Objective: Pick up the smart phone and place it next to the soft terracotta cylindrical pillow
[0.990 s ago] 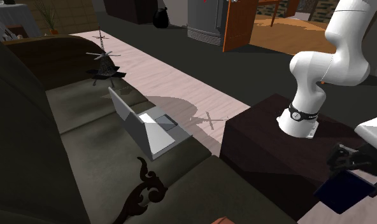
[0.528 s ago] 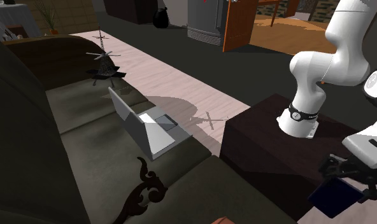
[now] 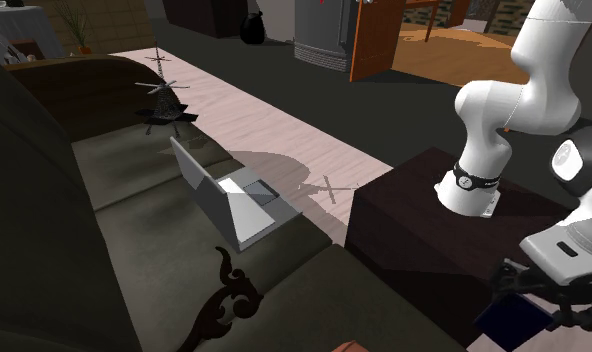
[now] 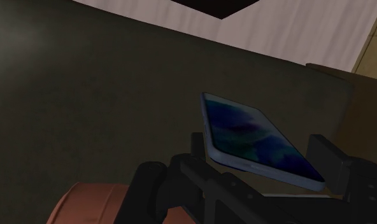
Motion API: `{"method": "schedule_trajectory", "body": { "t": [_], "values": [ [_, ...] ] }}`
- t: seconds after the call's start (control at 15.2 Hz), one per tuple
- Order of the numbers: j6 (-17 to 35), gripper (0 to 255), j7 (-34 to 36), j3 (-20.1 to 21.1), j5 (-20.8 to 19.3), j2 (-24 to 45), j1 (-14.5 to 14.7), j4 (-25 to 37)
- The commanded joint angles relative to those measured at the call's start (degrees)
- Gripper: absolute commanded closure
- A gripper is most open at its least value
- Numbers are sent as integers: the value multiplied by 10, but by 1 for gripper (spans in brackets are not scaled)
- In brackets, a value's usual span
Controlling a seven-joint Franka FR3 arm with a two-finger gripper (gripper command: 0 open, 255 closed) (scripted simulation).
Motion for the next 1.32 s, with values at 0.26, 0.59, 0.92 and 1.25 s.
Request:
{"method": "schedule_trajectory", "body": {
  "t": [0.26, 0.59, 0.92, 1.25],
  "values": [
    [51, 255, 14, 0, -18, 43, -1, -8],
    [93, 255, 29, -3, -38, 84, -1, -11],
    [133, 255, 48, -11, -64, 127, 2, -10],
    [172, 255, 68, -25, -92, 172, 10, -5]
  ]
}}
